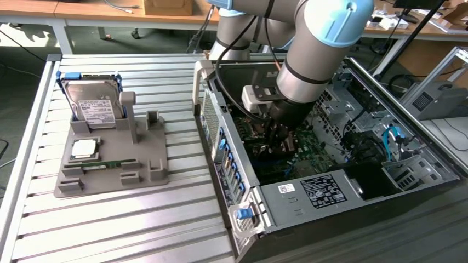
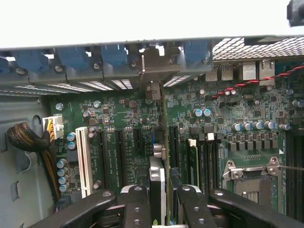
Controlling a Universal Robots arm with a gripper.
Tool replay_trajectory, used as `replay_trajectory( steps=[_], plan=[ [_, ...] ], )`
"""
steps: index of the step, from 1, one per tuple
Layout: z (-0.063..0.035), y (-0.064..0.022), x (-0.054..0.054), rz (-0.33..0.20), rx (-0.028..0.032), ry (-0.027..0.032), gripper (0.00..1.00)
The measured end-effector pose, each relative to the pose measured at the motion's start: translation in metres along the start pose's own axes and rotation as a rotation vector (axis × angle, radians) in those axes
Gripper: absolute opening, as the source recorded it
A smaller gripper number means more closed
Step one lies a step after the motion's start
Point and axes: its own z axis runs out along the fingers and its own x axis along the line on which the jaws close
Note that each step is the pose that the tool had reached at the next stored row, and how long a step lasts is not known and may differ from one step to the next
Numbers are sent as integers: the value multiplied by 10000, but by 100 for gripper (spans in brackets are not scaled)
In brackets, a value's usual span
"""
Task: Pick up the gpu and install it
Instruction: 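Insert the gpu into the slot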
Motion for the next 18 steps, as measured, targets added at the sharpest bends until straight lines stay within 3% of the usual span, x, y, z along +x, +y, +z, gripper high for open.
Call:
replay_trajectory(
  steps=[18],
  plan=[
    [-3,-1,0,-1,-1,3,27]
  ],
)
